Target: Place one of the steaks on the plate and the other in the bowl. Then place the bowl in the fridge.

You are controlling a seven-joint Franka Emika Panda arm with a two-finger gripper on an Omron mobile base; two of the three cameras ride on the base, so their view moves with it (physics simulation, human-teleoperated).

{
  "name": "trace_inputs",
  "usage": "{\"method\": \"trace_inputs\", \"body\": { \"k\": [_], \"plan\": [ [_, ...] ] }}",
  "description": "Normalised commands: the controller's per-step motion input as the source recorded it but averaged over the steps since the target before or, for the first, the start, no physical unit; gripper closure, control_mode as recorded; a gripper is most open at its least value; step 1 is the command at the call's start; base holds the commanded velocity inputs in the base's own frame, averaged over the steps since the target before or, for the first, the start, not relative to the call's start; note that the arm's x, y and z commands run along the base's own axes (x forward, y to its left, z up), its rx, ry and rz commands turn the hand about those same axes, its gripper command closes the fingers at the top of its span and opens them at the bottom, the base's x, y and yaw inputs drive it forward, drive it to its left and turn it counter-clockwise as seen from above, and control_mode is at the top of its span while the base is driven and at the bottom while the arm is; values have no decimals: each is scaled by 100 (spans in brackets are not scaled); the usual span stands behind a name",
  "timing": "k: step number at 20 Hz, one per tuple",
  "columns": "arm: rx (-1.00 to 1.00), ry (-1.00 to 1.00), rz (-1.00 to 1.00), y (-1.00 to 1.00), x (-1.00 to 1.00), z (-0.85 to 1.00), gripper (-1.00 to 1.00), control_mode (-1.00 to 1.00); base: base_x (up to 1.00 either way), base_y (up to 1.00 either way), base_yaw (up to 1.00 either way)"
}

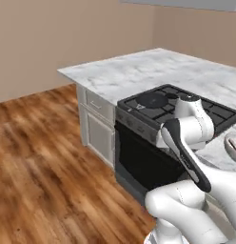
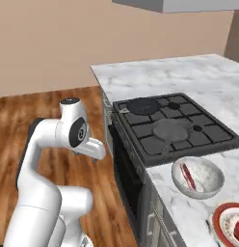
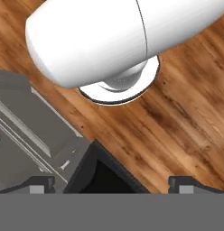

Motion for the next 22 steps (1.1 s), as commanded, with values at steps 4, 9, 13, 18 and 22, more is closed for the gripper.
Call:
{"method": "trace_inputs", "body": {
  "k": [4,9,13,18,22],
  "plan": [
    [0,0,0,0,0,0,-100,100,-2,1,98],
    [0,0,0,0,0,0,-100,100,0,0,88],
    [0,0,0,0,0,0,-100,100,4,5,55],
    [0,0,0,0,0,0,-100,100,57,1,47],
    [0,0,0,0,0,0,-100,100,99,8,38]
  ]
}}
